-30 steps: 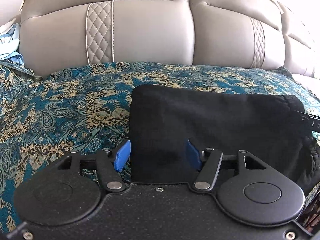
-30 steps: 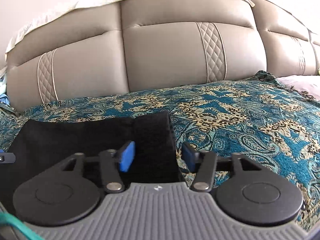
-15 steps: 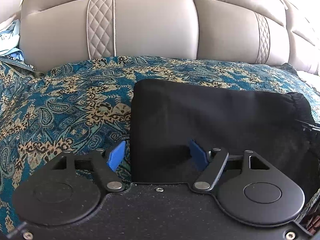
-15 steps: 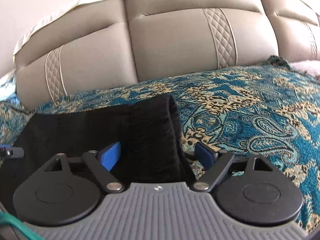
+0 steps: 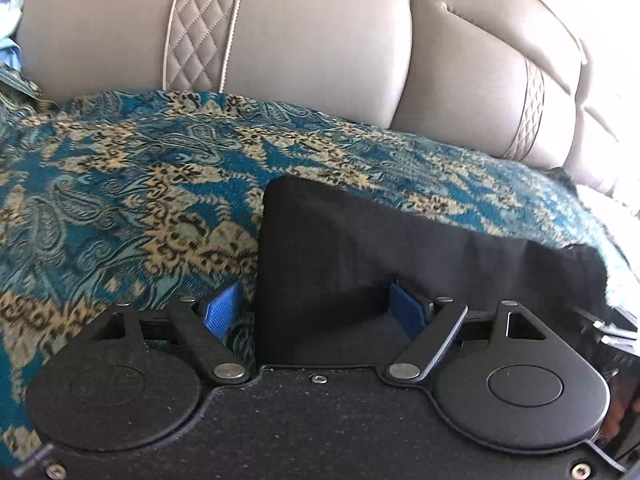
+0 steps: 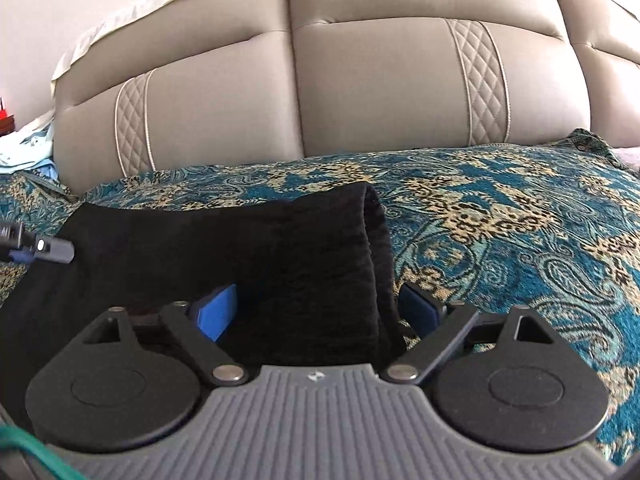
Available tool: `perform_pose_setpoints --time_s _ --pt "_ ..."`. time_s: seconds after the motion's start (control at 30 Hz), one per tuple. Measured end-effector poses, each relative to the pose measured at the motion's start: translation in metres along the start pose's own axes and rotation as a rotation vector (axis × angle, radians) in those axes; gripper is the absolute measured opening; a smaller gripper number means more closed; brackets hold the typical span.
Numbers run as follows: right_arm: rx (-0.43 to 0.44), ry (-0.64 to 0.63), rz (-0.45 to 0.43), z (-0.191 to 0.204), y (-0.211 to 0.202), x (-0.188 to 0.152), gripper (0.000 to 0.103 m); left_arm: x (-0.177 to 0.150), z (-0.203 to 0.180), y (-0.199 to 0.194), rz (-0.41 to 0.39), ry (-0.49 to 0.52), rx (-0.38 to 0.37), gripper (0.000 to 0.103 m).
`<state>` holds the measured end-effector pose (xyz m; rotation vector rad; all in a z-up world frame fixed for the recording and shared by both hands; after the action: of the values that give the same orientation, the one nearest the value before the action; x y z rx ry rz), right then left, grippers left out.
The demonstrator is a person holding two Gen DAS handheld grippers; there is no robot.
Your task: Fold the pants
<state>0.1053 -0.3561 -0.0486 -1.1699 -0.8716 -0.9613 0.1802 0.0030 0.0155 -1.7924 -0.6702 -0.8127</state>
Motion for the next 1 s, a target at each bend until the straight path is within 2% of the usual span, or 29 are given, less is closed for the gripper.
perform_pose_setpoints --time_s 0.2,0.27,0.3,0.33,0.37,0.4,0.43,0.53,0.63,0.8,1.0 --pt "0.018 -0.007 -0.014 0.002 -0.001 -0.003 0.088 -0.001 -0.003 0.007 -0.015 0.021 -0.037 0.077" --pt "0.024 -0.006 -0.020 0.001 -0.002 -0.003 0.080 -0.001 -0.005 0.007 -0.022 0.033 -0.046 0.073" --pt "0.024 -0.004 -0.025 0.001 -0.002 -0.003 0.076 -0.002 -0.006 0.007 -0.028 0.034 -0.051 0.062" --pt "0.020 -0.002 -0.030 0.001 -0.003 -0.003 0.071 -0.002 -0.005 0.006 -0.040 0.027 -0.056 0.046" --pt "0.023 0.004 -0.033 0.000 -0.003 -0.003 0.069 -0.002 -0.005 0.003 -0.054 0.015 -0.061 0.039" --pt "0.029 0.018 -0.038 -0.001 -0.004 -0.002 0.064 -0.003 -0.004 0.001 -0.064 -0.003 -0.075 0.027" --pt "0.032 0.039 -0.041 -0.003 -0.004 -0.002 0.058 -0.004 -0.004 -0.001 -0.072 -0.017 -0.080 0.021" --pt "0.046 0.094 -0.044 -0.004 -0.004 0.001 0.044 -0.006 -0.009 -0.009 -0.132 -0.011 -0.032 0.014" --pt "0.053 0.093 -0.030 0.009 0.004 0.007 0.037 -0.002 -0.006 -0.017 -0.186 -0.034 0.013 0.011" --pt "0.075 0.049 -0.030 0.049 0.040 0.024 0.033 0.023 0.032 -0.009 -0.190 -0.072 0.087 0.011" --pt "0.134 0.037 -0.012 0.118 0.120 0.050 0.032 0.072 0.091 0.008 -0.207 0.008 0.260 0.011"
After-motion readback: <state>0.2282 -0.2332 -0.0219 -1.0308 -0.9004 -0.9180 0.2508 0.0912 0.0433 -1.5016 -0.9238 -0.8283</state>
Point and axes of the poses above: each gripper's, at about its wrist camera, not at the fingertips, and y roughly the way its jaws point, z to its left, x to its top, the point moved 2 cm from there along y, roughly the way its jaws point, and after that the axes turned 11 degrees about -z, right-handed, at the moved point
